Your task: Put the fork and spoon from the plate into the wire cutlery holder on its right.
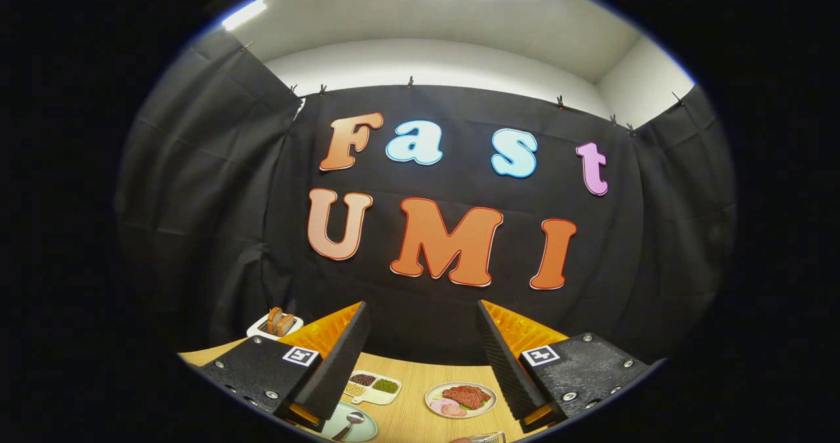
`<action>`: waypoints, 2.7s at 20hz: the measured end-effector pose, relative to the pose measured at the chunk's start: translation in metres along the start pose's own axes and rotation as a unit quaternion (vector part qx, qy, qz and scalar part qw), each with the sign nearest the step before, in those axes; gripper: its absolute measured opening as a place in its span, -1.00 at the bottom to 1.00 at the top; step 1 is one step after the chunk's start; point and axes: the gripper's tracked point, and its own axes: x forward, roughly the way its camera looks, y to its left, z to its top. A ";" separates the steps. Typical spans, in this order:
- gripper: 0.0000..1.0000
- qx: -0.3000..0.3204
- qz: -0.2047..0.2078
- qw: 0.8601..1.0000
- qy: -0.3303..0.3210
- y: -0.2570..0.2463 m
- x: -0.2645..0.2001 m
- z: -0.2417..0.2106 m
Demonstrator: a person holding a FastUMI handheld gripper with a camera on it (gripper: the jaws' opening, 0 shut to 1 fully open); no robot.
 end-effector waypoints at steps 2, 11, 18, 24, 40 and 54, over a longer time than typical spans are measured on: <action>0.93 0.000 0.001 1.000 0.001 0.001 0.000 0.000; 0.93 -0.006 0.019 1.000 0.010 0.019 0.005 -0.009; 0.93 -0.012 0.052 0.997 0.059 0.052 0.005 -0.044; 0.94 -0.029 0.115 0.980 0.163 0.097 -0.003 -0.108; 0.75 0.016 0.151 0.790 0.594 0.156 -0.087 -0.357; 0.28 0.096 0.080 0.696 0.707 0.171 -0.071 -0.421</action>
